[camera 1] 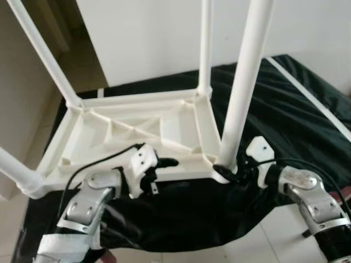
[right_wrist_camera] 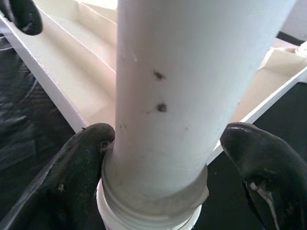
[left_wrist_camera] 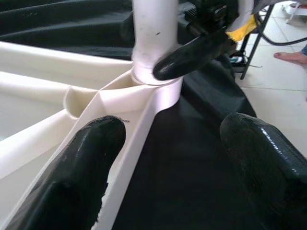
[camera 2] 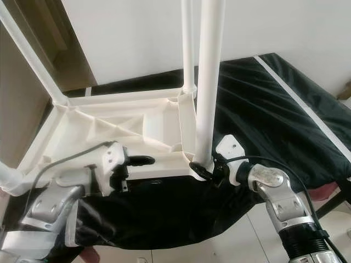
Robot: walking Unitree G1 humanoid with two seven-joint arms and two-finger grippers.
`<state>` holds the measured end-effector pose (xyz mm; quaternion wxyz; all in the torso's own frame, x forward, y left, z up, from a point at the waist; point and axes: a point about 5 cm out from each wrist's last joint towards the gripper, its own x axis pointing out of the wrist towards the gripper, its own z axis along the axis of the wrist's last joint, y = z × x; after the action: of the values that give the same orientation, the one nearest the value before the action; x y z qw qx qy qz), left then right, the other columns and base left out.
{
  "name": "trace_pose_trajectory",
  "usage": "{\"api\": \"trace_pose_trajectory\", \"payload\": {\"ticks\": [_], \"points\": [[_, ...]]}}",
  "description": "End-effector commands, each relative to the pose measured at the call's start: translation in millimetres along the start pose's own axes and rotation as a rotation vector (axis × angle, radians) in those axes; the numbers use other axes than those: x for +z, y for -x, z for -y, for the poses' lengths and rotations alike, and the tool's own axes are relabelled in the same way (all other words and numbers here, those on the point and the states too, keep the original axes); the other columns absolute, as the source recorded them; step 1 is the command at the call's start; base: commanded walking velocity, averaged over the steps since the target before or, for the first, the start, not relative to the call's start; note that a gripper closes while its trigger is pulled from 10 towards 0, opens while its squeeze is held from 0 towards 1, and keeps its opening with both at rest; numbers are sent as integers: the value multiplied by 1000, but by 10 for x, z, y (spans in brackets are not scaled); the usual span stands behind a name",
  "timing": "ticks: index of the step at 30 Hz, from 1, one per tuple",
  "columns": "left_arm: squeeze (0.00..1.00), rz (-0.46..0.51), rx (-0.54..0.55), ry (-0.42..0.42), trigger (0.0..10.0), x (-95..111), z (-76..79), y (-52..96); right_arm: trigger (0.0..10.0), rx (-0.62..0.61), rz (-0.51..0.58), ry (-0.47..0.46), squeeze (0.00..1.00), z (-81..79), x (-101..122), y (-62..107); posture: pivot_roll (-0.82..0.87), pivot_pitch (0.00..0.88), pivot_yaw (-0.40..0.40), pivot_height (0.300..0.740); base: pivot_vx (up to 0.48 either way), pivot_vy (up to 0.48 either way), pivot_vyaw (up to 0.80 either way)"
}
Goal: Building children table
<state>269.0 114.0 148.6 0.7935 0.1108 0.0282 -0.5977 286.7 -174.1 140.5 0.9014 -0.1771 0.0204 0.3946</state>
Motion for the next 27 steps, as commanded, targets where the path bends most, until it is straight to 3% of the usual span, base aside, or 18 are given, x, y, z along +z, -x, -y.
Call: {"api": "trace_pose_trajectory", "payload": {"ticks": [1, 4, 10, 11, 12, 13, 15, 16, 26, 27], "points": [[0, 8, 29, 7, 10000, 1, 9, -6, 10000, -15, -1, 11, 0, 8, -5, -33, 33, 0, 89, 740, 0, 0, 0], [0, 46, 72, 20, 10000, 28, 28, -109, 10000, -49, 14, 6, 0, -22, 5, -192, 30, 0, 94, 740, 0, 0, 0], [0, 57, 139, 22, 10000, 39, 10, -203, 10000, -84, 33, 6, 0, -4, 30, -271, 38, 0, 89, 740, 0, 0, 0], [0, 45, 151, 15, 10000, 23, 10, -225, 8353, -94, 38, 6, 0, 2, 33, -295, 41, 0, 84, 740, 0, 0, 0], [0, 45, 151, 15, 10000, 23, 10, -225, 8353, -94, 38, 6, 0, 2, 33, -295, 41, 0, 84, 740, 0, 0, 0], [0, 35, 157, 10, 10000, 5, 10, -241, 4549, -99, 39, 9, 0, 1, 26, -323, 42, 0, 81, 740, 0, 0, 0], [0, 35, 157, 10, 10000, 5, 10, -241, 4549, -99, 39, 9, 0, 1, 26, -323, 42, 0, 81, 740, 0, 0, 0], [0, 51, 188, 8, 10000, 27, -20, -244, 0, -85, 43, 9, 0, -20, 16, -340, 44, 0, 75, 740, 0, 0, 0], [0, 113, 301, 17, 10000, 118, -96, -320, 0, -135, 41, 7, 0, 26, -8, -307, 43, 0, 68, 740, 0, 0, 0], [0, 94, 311, 20, 10000, 112, -78, -370, 4431, -185, 31, -7, 0, 47, -26, -290, 42, 3, 64, 740, 0, 0, 0]]}}
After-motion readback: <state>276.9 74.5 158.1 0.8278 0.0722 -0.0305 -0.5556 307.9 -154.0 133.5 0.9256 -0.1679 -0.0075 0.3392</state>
